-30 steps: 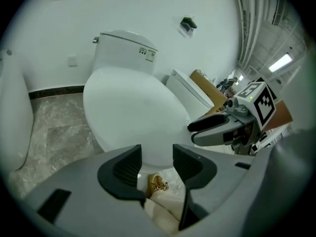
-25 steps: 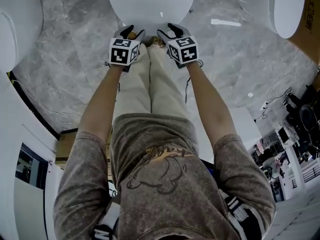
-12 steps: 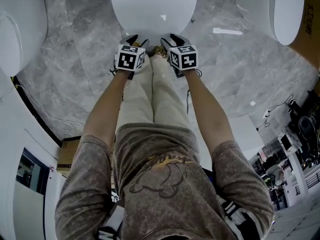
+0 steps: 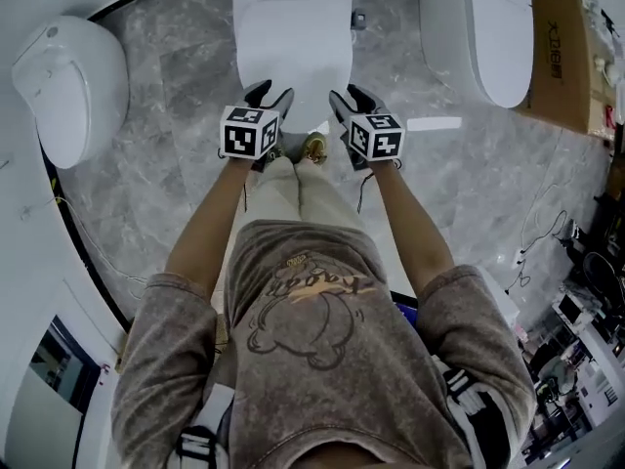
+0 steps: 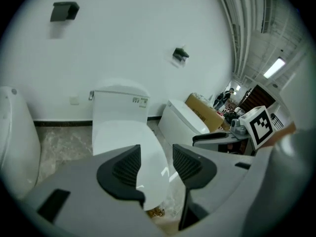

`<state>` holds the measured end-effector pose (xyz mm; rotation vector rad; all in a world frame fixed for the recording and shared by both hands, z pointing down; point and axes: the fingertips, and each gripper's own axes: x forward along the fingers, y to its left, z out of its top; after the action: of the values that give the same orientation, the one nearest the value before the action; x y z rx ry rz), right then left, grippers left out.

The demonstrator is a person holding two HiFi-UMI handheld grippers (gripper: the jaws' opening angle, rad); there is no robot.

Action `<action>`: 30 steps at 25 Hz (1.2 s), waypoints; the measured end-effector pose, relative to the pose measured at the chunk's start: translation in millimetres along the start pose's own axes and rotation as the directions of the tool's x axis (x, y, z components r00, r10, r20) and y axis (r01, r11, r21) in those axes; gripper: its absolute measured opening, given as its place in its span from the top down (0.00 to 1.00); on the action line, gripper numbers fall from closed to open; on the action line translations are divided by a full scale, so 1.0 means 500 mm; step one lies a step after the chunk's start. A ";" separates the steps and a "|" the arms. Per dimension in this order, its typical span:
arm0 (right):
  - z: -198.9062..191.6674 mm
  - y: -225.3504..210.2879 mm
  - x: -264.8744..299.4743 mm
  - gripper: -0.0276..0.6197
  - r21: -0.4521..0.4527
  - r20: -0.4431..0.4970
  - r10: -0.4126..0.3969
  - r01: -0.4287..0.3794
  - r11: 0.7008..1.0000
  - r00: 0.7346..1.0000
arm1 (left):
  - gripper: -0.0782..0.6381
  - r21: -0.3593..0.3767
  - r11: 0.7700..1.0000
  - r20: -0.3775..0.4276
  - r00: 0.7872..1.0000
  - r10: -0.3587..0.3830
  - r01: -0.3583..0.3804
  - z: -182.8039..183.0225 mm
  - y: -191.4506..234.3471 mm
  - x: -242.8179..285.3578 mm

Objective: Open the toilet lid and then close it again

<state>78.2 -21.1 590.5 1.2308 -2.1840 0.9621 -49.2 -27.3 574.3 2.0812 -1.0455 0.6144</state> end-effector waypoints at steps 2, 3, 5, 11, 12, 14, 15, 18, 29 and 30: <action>0.071 0.030 -0.059 0.64 -0.015 0.052 0.014 -0.013 1.000 0.999 | 0.61 0.038 0.999 0.042 0.999 -0.022 0.020 0.070 -0.034 -0.063; 0.102 0.045 -0.090 0.64 -0.024 0.075 0.024 -0.022 0.999 0.997 | 0.61 0.054 0.998 0.063 0.997 -0.035 0.031 0.102 -0.054 -0.094; 0.160 0.072 -0.154 0.64 -0.040 0.123 0.048 -0.043 0.998 0.991 | 0.61 0.085 0.995 0.105 0.992 -0.062 0.053 0.159 -0.098 -0.151; 0.276 0.152 -0.301 0.64 -0.121 0.256 0.112 -0.083 0.989 0.960 | 0.61 0.132 0.985 0.218 0.966 -0.139 0.112 0.257 -0.183 -0.301; 0.286 0.163 -0.319 0.64 -0.136 0.275 0.117 -0.082 0.987 0.954 | 0.61 0.130 0.984 0.237 0.960 -0.148 0.119 0.265 -0.191 -0.321; 0.302 0.183 -0.350 0.64 -0.160 0.312 0.125 -0.077 0.984 0.942 | 0.61 0.128 0.984 0.278 0.948 -0.154 0.122 0.279 -0.201 -0.354; 0.309 0.192 -0.363 0.64 -0.170 0.332 0.128 -0.074 0.983 0.935 | 0.61 0.129 0.985 0.299 0.942 -0.152 0.118 0.284 -0.203 -0.367; 0.323 0.216 -0.396 0.74 -0.210 0.396 0.131 -0.049 0.976 0.909 | 0.62 0.135 0.987 0.358 0.925 -0.126 0.082 0.289 -0.201 -0.396; 0.316 0.208 -0.421 0.91 -0.275 0.489 0.144 -0.005 0.961 0.860 | 0.88 0.203 0.979 0.486 0.865 -0.124 0.027 0.291 -0.200 -0.419; 0.314 0.205 -0.418 0.91 -0.272 0.489 0.142 -0.004 0.962 0.860 | 0.88 0.219 0.976 0.499 0.859 -0.116 0.005 0.291 -0.198 -0.421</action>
<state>86.2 11.9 311.9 1.3904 -2.6697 0.3672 -71.6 3.1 302.6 2.5339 -1.2362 0.1342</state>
